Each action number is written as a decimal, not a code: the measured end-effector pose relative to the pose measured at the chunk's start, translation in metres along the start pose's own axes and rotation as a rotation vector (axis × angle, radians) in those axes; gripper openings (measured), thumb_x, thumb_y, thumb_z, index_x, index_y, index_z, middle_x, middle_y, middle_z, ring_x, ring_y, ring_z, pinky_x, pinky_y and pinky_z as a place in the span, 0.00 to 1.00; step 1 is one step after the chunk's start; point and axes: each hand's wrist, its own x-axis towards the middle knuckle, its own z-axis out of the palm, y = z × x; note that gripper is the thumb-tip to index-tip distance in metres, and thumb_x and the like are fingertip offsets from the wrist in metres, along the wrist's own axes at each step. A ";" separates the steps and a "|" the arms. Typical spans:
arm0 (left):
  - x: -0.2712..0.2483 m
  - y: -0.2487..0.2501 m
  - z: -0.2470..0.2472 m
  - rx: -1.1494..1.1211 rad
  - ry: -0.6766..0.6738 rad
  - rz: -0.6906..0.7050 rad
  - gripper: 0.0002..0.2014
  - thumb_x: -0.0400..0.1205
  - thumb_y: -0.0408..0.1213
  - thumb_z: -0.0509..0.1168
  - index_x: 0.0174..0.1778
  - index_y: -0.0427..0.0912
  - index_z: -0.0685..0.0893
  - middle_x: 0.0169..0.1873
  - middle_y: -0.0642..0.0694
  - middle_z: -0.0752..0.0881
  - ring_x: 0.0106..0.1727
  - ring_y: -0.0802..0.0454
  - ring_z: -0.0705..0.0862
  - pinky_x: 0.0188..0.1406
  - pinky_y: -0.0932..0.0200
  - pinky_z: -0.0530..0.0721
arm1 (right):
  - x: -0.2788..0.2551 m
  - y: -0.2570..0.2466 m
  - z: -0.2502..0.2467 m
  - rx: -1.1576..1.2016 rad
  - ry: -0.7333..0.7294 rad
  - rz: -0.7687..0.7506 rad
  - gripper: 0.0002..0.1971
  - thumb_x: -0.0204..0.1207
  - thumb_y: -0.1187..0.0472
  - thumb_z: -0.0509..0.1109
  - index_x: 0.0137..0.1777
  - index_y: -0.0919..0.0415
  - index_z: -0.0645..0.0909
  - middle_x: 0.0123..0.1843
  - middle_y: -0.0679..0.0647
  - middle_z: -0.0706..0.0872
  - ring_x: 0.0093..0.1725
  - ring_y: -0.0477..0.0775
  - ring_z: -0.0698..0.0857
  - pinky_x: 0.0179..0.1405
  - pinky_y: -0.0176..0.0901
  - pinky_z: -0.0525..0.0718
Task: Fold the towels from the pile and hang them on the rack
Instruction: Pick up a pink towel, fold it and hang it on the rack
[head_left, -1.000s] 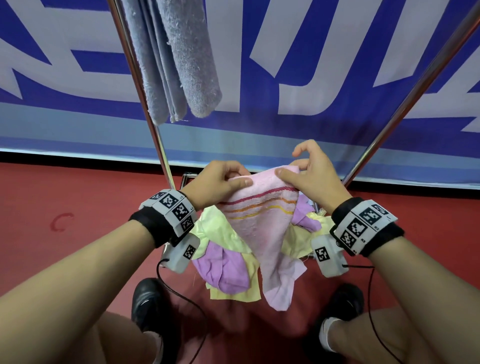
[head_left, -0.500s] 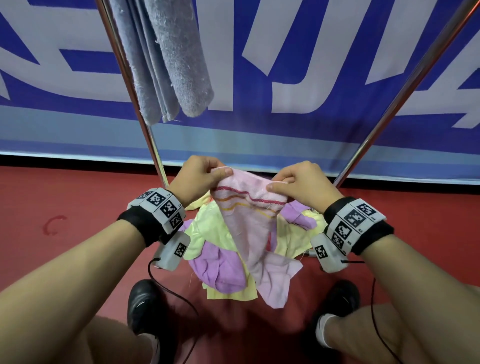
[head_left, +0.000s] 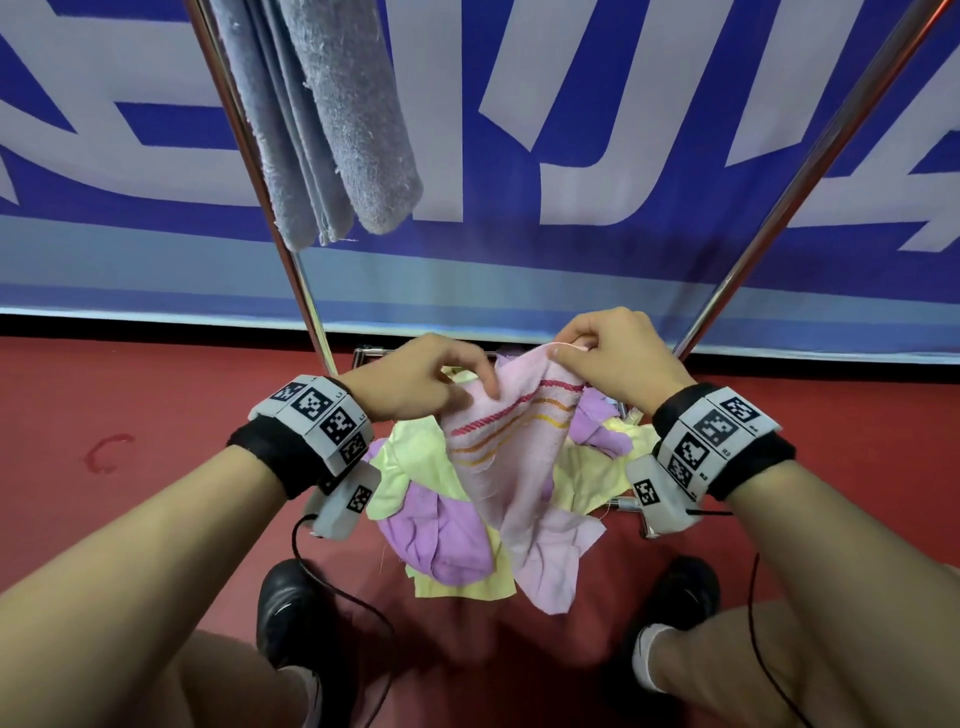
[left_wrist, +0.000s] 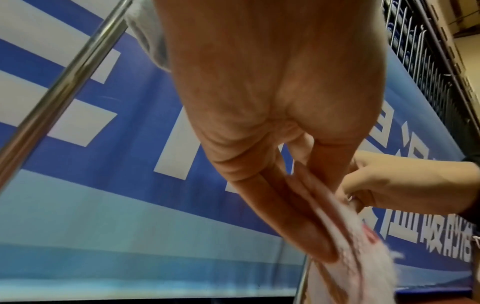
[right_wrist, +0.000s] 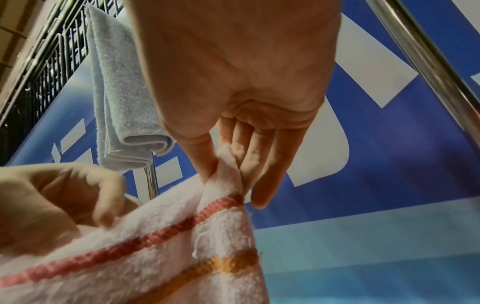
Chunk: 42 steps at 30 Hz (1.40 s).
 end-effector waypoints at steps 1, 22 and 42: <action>0.002 0.001 0.003 0.025 -0.047 -0.010 0.21 0.74 0.19 0.65 0.56 0.45 0.91 0.57 0.53 0.89 0.53 0.65 0.86 0.49 0.66 0.84 | -0.001 -0.002 0.000 0.005 0.010 0.002 0.04 0.76 0.53 0.77 0.40 0.45 0.89 0.38 0.47 0.91 0.49 0.53 0.87 0.54 0.44 0.83; 0.013 0.011 0.021 -0.578 0.291 -0.369 0.07 0.85 0.37 0.69 0.50 0.38 0.90 0.44 0.40 0.91 0.38 0.45 0.91 0.36 0.54 0.92 | -0.023 -0.043 0.042 0.403 -0.154 0.025 0.08 0.70 0.63 0.83 0.43 0.55 0.87 0.35 0.55 0.92 0.34 0.48 0.89 0.48 0.51 0.90; 0.007 0.016 0.001 -0.450 0.310 -0.183 0.17 0.78 0.32 0.76 0.57 0.40 0.76 0.34 0.41 0.89 0.32 0.51 0.83 0.31 0.60 0.80 | -0.013 -0.034 0.015 0.549 -0.213 0.121 0.17 0.71 0.54 0.86 0.42 0.71 0.89 0.34 0.56 0.81 0.37 0.49 0.75 0.40 0.43 0.72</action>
